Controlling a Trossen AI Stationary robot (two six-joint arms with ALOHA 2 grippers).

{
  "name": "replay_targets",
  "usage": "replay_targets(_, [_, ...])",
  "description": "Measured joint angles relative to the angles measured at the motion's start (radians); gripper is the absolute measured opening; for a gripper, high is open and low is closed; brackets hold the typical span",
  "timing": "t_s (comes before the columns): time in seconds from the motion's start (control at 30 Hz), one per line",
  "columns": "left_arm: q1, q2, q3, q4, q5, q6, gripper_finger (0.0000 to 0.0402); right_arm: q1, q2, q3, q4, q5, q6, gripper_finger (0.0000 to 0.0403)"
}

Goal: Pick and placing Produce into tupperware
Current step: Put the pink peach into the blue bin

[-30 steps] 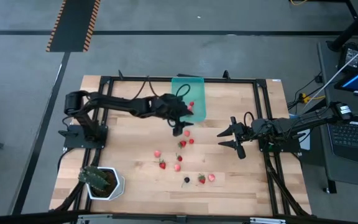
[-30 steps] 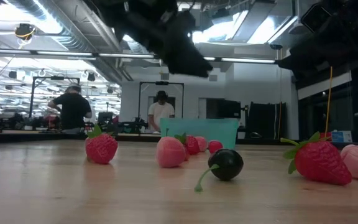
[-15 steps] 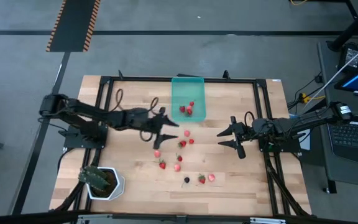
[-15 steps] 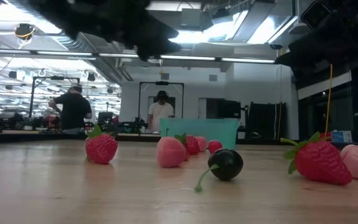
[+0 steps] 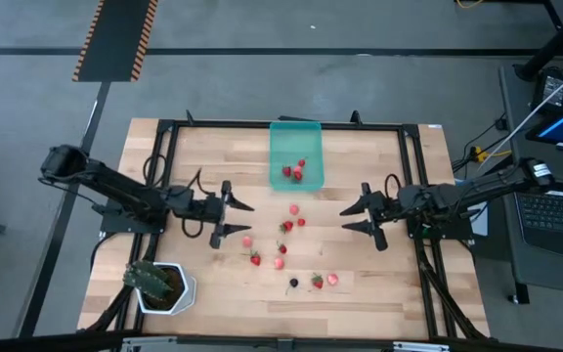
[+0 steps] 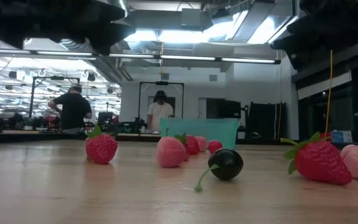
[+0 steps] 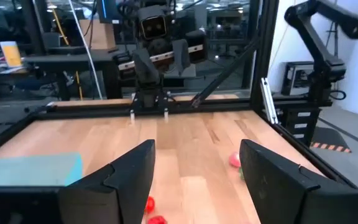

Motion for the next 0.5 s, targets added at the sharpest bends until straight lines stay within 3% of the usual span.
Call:
replay_targets(0.23, [-0.068, -0.001, -0.005, -0.001, -0.146, 0.019, 0.0229, 0.051, 0.156, 0.178, -0.232, 0.013, 0.052, 0.0178])
replay_targets(0.5, [-0.116, -0.001, -0.005, -0.02, -0.158, 0.01, 0.0231, 0.126, 0.364, 0.406, -0.448, 0.026, 0.074, 0.0177])
